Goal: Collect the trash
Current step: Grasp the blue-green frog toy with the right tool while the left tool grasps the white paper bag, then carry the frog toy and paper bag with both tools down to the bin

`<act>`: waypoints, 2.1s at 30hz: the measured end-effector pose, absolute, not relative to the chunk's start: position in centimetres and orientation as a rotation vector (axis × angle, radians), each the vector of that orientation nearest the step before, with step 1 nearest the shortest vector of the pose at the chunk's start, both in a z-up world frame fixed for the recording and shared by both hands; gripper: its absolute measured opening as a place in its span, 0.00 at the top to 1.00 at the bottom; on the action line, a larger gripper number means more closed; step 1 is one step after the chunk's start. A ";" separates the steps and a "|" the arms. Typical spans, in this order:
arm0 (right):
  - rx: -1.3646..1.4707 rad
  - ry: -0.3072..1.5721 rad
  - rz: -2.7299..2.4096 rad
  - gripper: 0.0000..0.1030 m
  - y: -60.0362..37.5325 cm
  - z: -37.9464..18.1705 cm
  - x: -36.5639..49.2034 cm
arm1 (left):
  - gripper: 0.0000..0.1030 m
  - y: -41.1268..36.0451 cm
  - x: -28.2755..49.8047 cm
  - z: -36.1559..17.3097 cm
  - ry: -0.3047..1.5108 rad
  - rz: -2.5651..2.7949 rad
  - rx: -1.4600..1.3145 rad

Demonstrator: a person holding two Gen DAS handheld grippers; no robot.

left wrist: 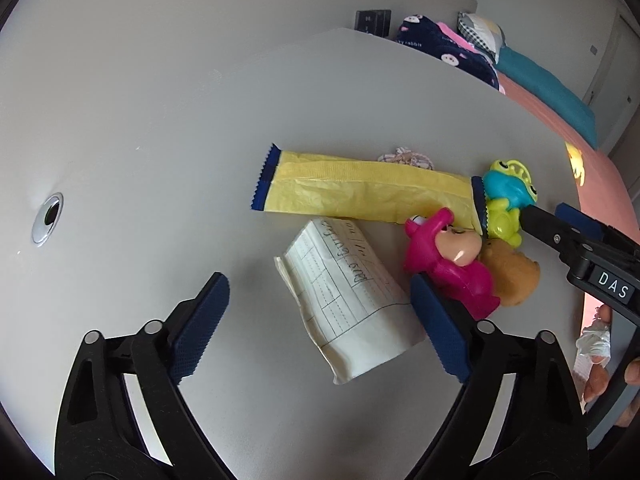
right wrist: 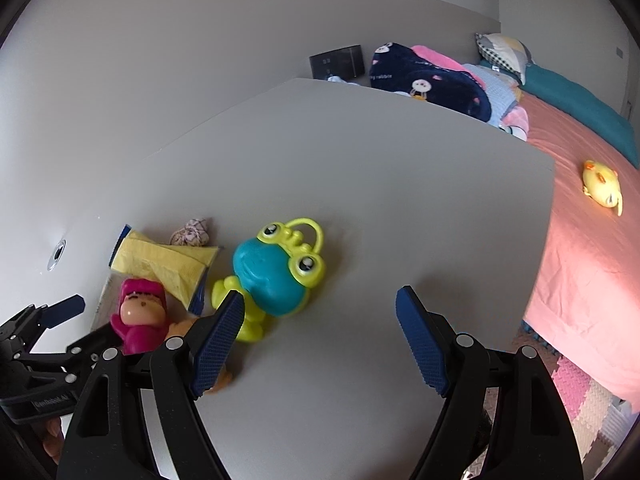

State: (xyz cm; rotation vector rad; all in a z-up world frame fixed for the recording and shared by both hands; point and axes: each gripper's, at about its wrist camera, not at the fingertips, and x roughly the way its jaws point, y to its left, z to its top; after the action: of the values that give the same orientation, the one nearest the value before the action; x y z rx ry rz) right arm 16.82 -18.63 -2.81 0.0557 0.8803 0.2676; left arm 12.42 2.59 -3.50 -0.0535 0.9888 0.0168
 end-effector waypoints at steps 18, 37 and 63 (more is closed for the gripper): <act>0.068 0.869 0.367 0.42 -16.5 -3.4 18.5 | 0.56 2.3 12.5 -3.7 0.946 0.054 0.017; 0.105 0.805 0.367 0.64 -18.8 -0.7 15.3 | 0.63 1.9 10.7 -2.8 0.920 0.060 -0.007; 0.157 0.708 0.236 0.64 -25.2 2.6 7.6 | 0.63 -2.8 6.8 0.1 0.844 -0.063 0.002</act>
State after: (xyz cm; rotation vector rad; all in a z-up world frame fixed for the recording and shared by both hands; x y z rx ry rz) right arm 7.60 -25.17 2.63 0.1568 0.7079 0.2365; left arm 6.79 -2.76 0.10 0.0021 0.8441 -0.0629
